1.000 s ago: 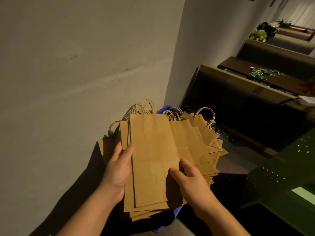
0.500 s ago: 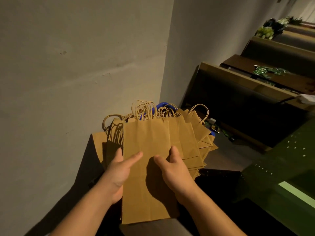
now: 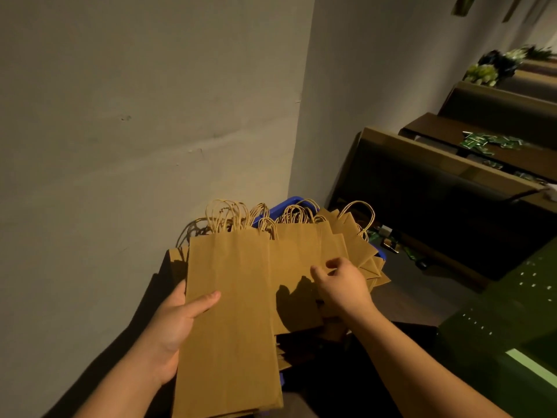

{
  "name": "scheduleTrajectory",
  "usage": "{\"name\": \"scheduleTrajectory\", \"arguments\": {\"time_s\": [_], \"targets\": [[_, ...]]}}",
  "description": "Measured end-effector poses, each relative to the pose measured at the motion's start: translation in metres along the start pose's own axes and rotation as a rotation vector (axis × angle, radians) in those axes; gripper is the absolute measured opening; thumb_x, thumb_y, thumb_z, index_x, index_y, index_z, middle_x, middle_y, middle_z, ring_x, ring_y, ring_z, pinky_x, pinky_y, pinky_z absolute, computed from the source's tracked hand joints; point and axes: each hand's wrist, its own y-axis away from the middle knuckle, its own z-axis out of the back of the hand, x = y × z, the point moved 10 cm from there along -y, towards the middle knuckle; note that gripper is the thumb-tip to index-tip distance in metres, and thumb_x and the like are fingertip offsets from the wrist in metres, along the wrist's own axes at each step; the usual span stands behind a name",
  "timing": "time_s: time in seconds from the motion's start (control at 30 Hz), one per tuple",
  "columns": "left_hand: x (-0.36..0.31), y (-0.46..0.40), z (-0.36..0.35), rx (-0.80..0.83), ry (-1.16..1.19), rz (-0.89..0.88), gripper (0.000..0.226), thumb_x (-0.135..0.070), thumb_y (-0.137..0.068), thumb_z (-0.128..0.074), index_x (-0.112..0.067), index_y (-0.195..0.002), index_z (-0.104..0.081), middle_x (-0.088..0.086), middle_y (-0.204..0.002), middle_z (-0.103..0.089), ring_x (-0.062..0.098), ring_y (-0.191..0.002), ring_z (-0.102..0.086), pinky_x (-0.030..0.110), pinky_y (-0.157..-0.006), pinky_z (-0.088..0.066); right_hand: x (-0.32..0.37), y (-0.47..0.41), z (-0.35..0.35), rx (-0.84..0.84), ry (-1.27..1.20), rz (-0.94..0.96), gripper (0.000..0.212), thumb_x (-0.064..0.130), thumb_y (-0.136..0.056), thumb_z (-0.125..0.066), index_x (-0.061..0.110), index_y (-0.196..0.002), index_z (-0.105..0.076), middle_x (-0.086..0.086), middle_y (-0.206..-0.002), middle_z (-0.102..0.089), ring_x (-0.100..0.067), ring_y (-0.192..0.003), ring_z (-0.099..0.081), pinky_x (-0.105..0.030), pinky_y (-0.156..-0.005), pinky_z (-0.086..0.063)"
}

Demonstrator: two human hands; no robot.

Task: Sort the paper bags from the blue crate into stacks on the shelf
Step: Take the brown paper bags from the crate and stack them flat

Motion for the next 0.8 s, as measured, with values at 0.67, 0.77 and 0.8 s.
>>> {"name": "scheduleTrajectory", "arguments": {"time_s": [0.67,0.77,0.8], "targets": [[-0.006,-0.040,0.031,0.013,-0.004,0.038,0.049,-0.027,-0.079,-0.075,-0.026,-0.127,-0.063,0.008,-0.105,-0.079,0.032,-0.099,-0.075,0.050,-0.084,-0.057,-0.006,-0.044,-0.052,0.063,0.102,-0.271,0.043,0.059,-0.086,-0.073,0.022,-0.094,-0.055,0.000,-0.091,-0.063,-0.025,-0.100,-0.060,-0.050,-0.107,-0.037],[-0.004,-0.042,0.032,0.023,-0.008,0.040,0.047,-0.027,-0.082,-0.074,-0.027,-0.127,-0.063,0.008,-0.105,-0.079,0.033,-0.100,-0.075,0.052,-0.085,-0.057,-0.008,-0.044,-0.040,0.044,-0.030,-0.255,0.056,0.048,-0.091,-0.072,0.012,-0.130,-0.055,-0.007,-0.110,-0.066,-0.027,-0.103,-0.066,-0.047,-0.096,-0.056],[-0.004,-0.042,0.031,0.028,-0.012,0.041,0.046,-0.027,-0.083,-0.074,-0.027,-0.128,-0.063,0.008,-0.105,-0.079,0.033,-0.100,-0.074,0.053,-0.086,-0.057,-0.008,-0.041,-0.034,0.034,-0.058,-0.244,0.066,0.043,-0.093,-0.072,0.011,-0.145,-0.046,-0.010,-0.124,-0.064,-0.027,-0.109,-0.065,-0.042,-0.092,-0.058]]}}
